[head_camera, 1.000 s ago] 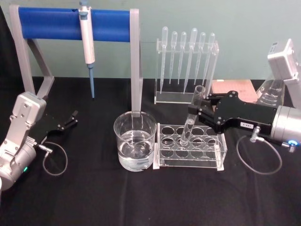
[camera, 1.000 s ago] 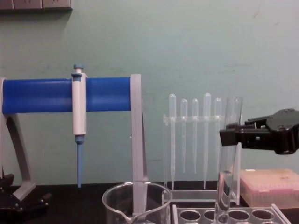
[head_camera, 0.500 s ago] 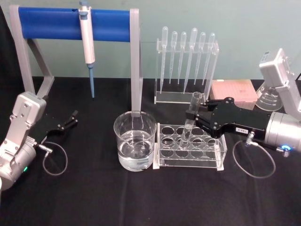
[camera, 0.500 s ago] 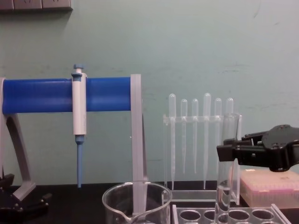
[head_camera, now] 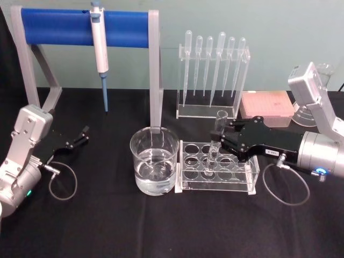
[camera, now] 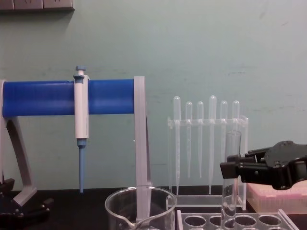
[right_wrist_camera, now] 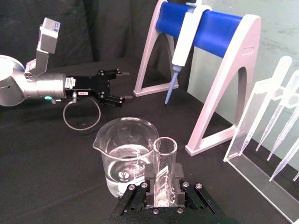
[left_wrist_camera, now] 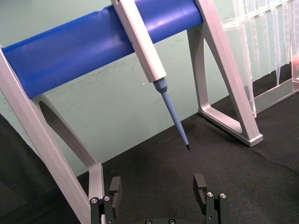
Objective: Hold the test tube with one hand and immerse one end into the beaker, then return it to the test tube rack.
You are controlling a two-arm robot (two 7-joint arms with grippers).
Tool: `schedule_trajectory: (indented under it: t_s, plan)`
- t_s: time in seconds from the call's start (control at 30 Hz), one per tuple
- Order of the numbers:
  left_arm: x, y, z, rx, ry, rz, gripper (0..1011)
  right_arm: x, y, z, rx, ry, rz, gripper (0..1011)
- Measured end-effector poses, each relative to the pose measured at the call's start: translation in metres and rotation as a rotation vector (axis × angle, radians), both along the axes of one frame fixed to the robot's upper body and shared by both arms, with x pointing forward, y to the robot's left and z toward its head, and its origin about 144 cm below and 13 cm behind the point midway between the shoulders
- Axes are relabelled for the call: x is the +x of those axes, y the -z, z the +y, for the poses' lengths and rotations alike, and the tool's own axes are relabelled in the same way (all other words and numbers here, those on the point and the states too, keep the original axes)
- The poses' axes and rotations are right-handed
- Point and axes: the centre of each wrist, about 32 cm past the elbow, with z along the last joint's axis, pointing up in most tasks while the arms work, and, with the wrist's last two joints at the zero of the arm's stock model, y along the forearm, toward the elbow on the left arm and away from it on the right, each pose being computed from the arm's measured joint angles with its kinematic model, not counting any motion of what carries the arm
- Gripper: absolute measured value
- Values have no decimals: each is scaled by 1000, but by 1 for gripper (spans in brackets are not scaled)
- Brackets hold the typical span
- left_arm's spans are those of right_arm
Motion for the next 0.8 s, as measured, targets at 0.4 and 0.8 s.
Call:
schedule_trajectory:
  t_s: [0.4, 0.8]
  plan:
    - [0, 0, 0, 0, 0, 0, 1000, 2, 7, -1, 0, 3, 20, 241]
    - [0, 0, 0, 0, 0, 0, 1000, 1, 12, 2, -20, 6, 18, 241]
